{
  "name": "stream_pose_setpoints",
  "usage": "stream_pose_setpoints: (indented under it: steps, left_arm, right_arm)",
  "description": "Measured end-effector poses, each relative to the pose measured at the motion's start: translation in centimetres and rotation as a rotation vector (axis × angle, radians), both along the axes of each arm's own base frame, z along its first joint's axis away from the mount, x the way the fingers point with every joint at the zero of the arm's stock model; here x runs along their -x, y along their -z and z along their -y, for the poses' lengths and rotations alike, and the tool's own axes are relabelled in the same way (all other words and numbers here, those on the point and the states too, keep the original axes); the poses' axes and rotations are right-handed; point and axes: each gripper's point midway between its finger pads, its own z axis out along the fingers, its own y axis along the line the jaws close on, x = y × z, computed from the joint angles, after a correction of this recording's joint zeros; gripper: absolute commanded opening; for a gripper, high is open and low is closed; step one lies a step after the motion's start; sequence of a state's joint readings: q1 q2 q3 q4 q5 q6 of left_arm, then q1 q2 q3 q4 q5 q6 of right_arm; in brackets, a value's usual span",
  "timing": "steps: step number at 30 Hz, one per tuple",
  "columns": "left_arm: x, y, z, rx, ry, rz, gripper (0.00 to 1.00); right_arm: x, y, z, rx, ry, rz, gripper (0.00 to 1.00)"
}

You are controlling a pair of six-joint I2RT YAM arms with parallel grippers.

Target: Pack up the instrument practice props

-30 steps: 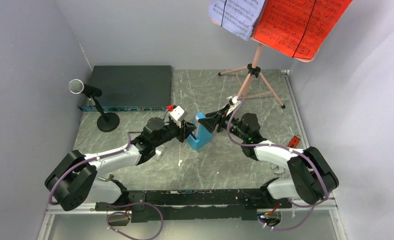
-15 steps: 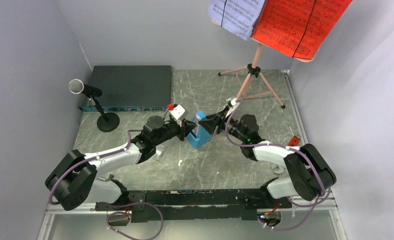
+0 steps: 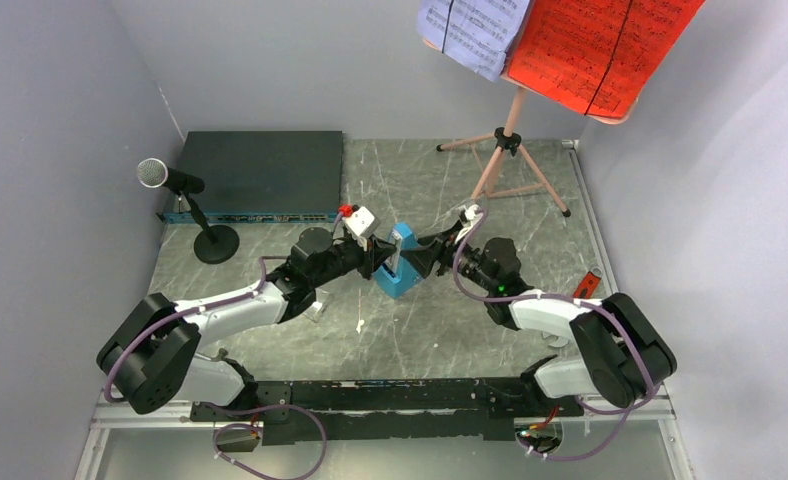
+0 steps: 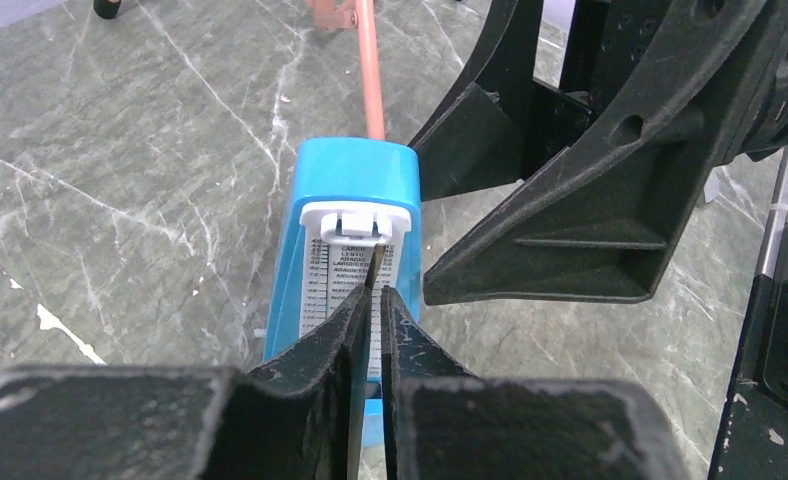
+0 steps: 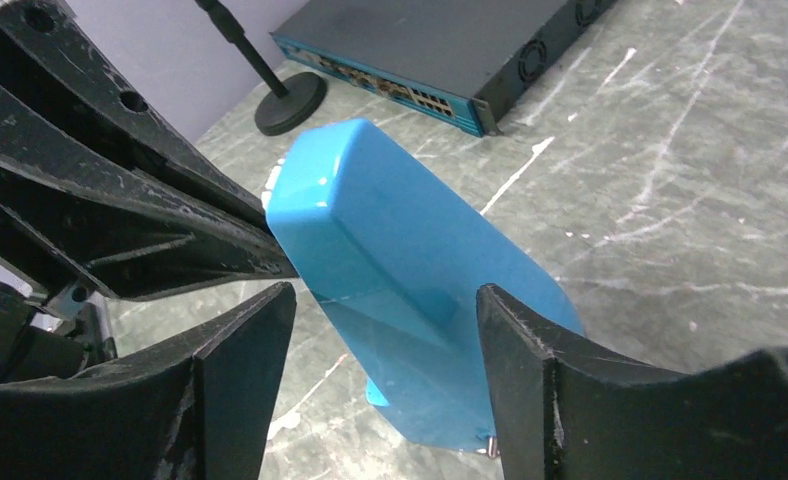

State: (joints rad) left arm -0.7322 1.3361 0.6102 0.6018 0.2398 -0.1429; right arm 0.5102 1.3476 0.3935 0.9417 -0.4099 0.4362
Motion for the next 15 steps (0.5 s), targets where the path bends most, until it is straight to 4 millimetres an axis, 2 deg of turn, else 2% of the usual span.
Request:
stream_pose_setpoints:
  steps: [8, 15]
  left_arm:
    - [0.0, 0.0, 0.0, 0.0, 0.001, -0.001, 0.14]
    - [0.1, 0.0, 0.2, 0.001, 0.012, -0.002, 0.15]
  right_arm:
    - [-0.4, 0.1, 0.9, 0.02, 0.054, 0.02, 0.72]
    - [-0.5, 1.1, 0.5, 0.028, 0.031, 0.022, 0.64]
